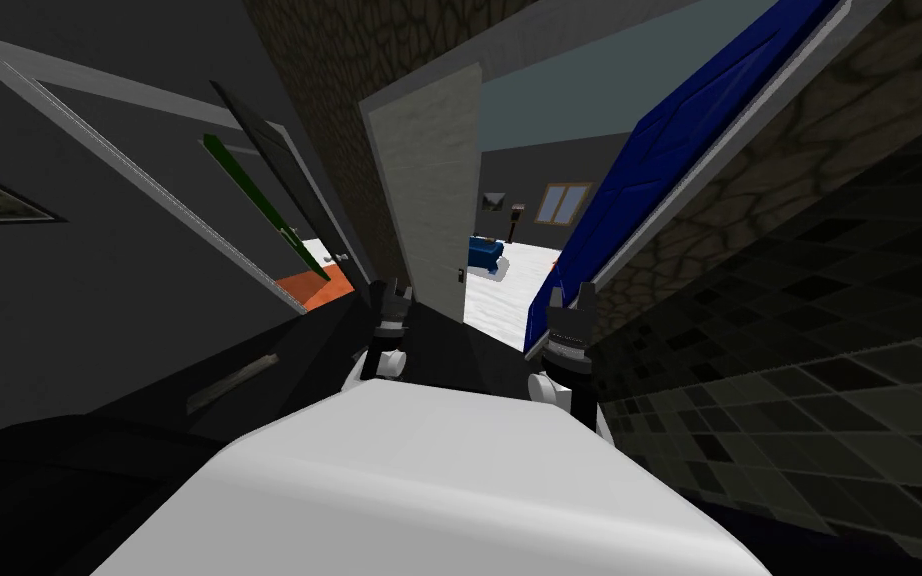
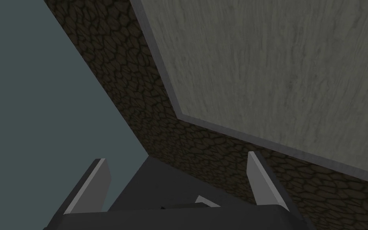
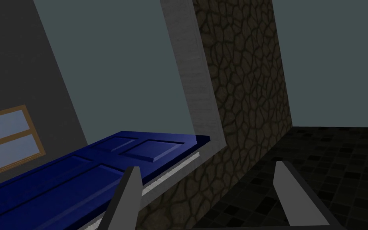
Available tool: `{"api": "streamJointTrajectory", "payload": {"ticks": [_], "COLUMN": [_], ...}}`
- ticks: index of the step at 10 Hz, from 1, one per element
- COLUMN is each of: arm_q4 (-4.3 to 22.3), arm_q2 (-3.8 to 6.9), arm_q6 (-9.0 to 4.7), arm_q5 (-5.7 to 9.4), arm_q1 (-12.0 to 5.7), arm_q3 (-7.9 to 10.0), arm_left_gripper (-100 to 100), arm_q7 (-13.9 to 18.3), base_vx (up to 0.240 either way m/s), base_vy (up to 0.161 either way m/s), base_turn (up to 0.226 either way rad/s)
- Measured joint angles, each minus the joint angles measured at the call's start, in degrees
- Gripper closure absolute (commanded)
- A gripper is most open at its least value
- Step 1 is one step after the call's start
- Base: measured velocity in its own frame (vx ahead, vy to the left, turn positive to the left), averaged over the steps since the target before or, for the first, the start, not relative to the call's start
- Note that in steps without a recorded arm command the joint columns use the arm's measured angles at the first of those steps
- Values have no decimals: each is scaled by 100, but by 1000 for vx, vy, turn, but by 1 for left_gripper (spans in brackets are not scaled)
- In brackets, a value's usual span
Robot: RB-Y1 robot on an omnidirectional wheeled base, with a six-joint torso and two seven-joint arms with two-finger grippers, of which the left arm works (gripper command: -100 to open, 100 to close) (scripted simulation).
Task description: Push the door open
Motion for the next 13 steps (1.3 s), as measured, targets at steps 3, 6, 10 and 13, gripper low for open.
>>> {"api": "streamJointTrajectory", "payload": {"ticks": [3, 6, 10, 13], "arm_q4": [409, 907, 1549, 2040], "arm_q2": [49, 74, 78, 80], "arm_q6": [-73, -181, -320, -395], "arm_q5": [-38, -86, -164, -216], "arm_q1": [-139, -325, -553, -756], "arm_q3": [-65, -139, -261, -342], "arm_left_gripper": [-100, -100, -100, -100], "arm_q7": [30, 44, 49, 54], "base_vx": [99, 101, 91, 101], "base_vy": [16, 20, 22, 21], "base_turn": [-9, -10, -10, -10]}}
